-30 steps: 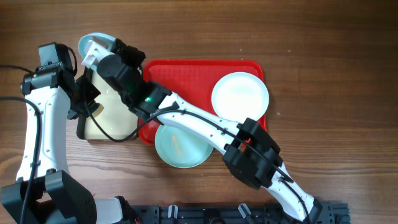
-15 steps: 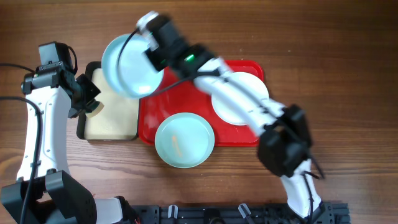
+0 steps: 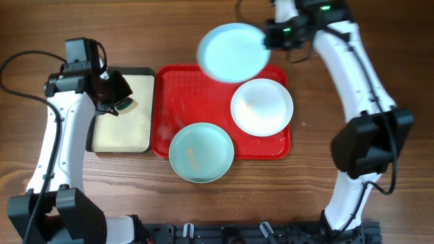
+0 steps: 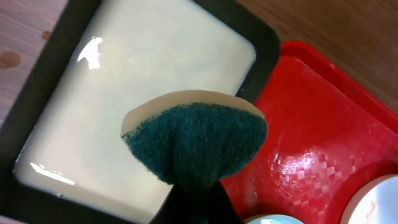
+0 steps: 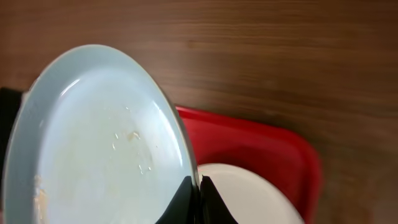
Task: Clean dirty plates on tray and stack at the side
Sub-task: 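Carry the blue plate with the right gripper to the table's right side, then lower the blue plate onto the table and open the right gripper, then move the right gripper to the mint-green plate and grip its rim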
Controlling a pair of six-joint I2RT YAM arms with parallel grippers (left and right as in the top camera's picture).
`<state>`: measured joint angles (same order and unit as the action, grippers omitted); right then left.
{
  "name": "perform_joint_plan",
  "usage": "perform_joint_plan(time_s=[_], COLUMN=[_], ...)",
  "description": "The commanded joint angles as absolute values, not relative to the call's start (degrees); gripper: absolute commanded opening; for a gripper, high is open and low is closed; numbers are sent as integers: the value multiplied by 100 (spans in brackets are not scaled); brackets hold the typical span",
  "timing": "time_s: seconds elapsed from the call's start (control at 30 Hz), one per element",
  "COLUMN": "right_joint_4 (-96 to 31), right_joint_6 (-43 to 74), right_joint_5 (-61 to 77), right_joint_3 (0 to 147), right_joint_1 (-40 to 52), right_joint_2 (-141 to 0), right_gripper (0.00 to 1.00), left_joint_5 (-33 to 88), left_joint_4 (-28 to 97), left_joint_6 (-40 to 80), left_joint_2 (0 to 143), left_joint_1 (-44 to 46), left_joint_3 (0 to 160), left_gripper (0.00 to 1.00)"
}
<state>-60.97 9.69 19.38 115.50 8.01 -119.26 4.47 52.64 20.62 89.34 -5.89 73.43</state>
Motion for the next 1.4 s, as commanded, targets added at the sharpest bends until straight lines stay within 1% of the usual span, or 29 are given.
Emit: perform_joint_plan(time_s=[0.0, 0.23, 0.33, 0.47, 0.7, 0.83, 0.87, 0.9, 0.93, 0.97, 1.0, 1.07, 1.17, 1.2, 1.27, 1.37], right_joint_4=[-6248, -6416, -6416, -6263, -5419, -4963, -4917, -4890, -4888, -4906, -5004, -5380, -6160, -6455, -6702, -7225], right_joint_6=[1050, 1081, 1295, 1868, 1973, 1970, 1968, 1964, 1944, 1903, 1702, 1472, 1229, 976, 705, 351], right_joint_5=[2097, 1977, 1352, -246, -329, -329, -329, -327, -327, -311, -176, 252, 1299, 1844, 2401, 2696], right_joint_3=[11596, 11574, 11480, 11021, 9758, 9282, 9225, 9192, 9194, 9207, 9273, 9579, 10235, 10451, 10510, 10510], right_joint_1=[117, -1041, -1280, -1352, -1352, -1352, -1352, -1352, -1352, -1352, -1352, -1345, -1232, -1127, -906, -296], right_joint_2=[-11677, -11679, -11679, -11688, -11688, -11688, -11688, -11688, -11688, -11679, -11660, -11587, -11349, -11227, -11021, -10853], right_gripper=[4, 4, 4, 4, 4, 5, 15, 32, 52, 60, 64, 68, 69, 69, 69, 69], left_joint_5=[552, 550, 550, 550, 550, 550, 550, 550, 550, 550, 550, 550, 550, 550, 552, 552], left_joint_4=[5186, 5186, 5188, 5188, 5188, 5188, 5188, 5188, 5188, 5188, 5188, 5186, 5186, 5188, 5192, 5212], left_joint_6=[1966, 1966, 1966, 1966, 1966, 1966, 1966, 1966, 1966, 1966, 1966, 1964, 1964, 1966, 1968, 1968], left_joint_2=[8829, 8829, 8829, 8829, 8829, 8829, 8829, 8829, 8829, 8829, 8829, 8829, 8829, 8829, 8829, 8829], left_joint_1=[-390, -209, -209, -209, -209, -209, -209, -209, -209, -209, -209, -209, -209, -209, -209, -209], left_joint_3=[7308, 7308, 7308, 7306, 7306, 7308, 7308, 7308, 7308, 7308, 7306, 7308, 7308, 7308, 7308, 7306], left_gripper=[4, 4, 4, 4, 4, 4, 4, 4, 4, 4, 4, 4, 4, 4, 4, 4])
